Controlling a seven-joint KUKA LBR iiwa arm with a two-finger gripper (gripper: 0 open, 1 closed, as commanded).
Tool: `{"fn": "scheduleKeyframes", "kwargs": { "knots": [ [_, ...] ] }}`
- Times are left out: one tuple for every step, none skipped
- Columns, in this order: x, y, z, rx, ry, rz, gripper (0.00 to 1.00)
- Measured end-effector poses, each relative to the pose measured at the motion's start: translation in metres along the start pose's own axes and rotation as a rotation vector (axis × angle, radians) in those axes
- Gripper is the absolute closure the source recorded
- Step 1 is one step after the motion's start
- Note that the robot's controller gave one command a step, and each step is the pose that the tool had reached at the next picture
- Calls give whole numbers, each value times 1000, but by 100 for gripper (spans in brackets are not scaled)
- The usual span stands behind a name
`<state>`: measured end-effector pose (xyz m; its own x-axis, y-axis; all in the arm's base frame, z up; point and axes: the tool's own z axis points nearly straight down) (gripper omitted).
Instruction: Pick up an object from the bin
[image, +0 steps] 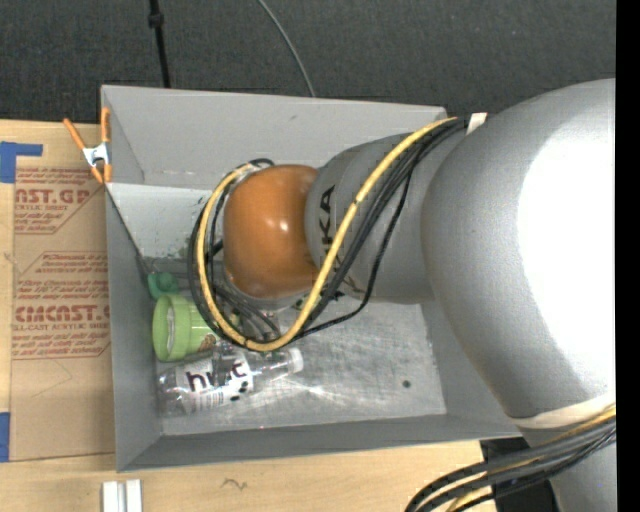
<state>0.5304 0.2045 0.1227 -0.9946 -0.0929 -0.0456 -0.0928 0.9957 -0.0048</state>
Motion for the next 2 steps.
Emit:
{"fn": "scheduleKeyframes", "kwargs": {
  "knots": [
    [0, 0, 0, 0, 0, 0, 0],
    [0, 0, 0, 0, 0, 0, 0]
  ]
}}
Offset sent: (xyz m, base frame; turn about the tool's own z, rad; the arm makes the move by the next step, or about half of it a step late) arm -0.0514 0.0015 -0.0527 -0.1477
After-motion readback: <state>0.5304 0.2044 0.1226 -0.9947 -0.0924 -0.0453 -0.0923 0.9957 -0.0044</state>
